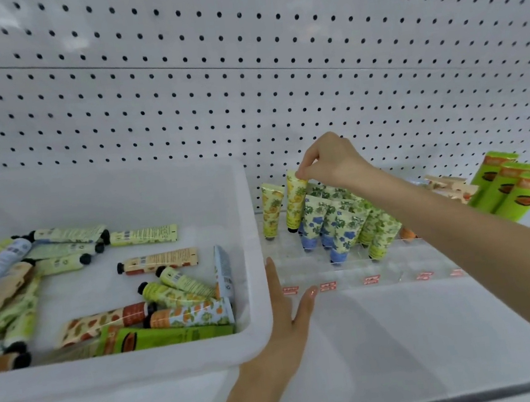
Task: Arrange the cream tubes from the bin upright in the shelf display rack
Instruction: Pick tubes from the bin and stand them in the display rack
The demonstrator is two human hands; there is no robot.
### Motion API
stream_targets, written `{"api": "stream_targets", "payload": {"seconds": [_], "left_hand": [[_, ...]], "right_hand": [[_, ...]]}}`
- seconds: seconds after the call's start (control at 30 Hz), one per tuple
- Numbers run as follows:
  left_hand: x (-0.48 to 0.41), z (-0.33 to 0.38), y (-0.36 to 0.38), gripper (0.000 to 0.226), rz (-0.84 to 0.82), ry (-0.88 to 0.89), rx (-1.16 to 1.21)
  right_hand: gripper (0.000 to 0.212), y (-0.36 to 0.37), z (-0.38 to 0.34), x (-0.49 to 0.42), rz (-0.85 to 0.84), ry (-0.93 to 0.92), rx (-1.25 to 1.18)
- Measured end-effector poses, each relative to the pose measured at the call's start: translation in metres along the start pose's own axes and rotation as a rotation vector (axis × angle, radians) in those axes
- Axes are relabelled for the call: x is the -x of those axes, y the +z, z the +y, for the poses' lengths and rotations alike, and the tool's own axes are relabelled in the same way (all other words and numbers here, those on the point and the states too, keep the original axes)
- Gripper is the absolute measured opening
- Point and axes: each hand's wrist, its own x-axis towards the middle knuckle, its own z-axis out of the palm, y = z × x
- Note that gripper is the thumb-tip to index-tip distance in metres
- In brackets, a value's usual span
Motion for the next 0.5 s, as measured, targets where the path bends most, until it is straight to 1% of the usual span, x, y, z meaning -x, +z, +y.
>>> {"api": "stream_targets", "payload": {"seconds": [0.03,0.07,0.1,0.13,0.17,0.2,0.33,0.43,0.5], "left_hand": [[0.0,0.001,0.0,0.128,0.054,-0.064,-0.088],[0.001,0.005,-0.002,0.128,0.026,-0.082,-0.171],[0.002,0.008,-0.002,0.121,0.04,-0.096,-0.162],[0.002,0.01,-0.001,0.105,0.031,-0.102,-0.098],[0.003,0.013,0.0,0.089,0.004,-0.1,-0.032],[0.003,0.017,-0.003,0.082,-0.05,-0.114,-0.017],[-0.001,0.008,0.002,0.082,-0.066,-0.137,-0.035],[-0.001,0.005,0.003,0.084,-0.058,-0.118,-0.085],[-0.002,0.005,0.003,0.085,-0.037,-0.107,-0.074]], "right_hand": [[0.008,0.002,0.001,0.0,0.005,0.001,0.004],[0.007,0.004,0.002,0.0,0.012,0.001,0.014],[0.007,0.005,0.002,-0.001,0.021,-0.001,0.028],[0.007,0.007,0.003,-0.001,0.034,-0.005,0.045],[0.007,0.008,0.003,-0.002,0.048,-0.01,0.064],[0.007,0.009,0.003,-0.003,0.059,-0.014,0.081],[0.008,0.011,0.002,-0.005,0.064,-0.028,0.111],[0.008,0.014,0.004,-0.007,0.064,-0.041,0.125],[0.008,0.018,0.006,-0.008,0.056,-0.052,0.129]]}}
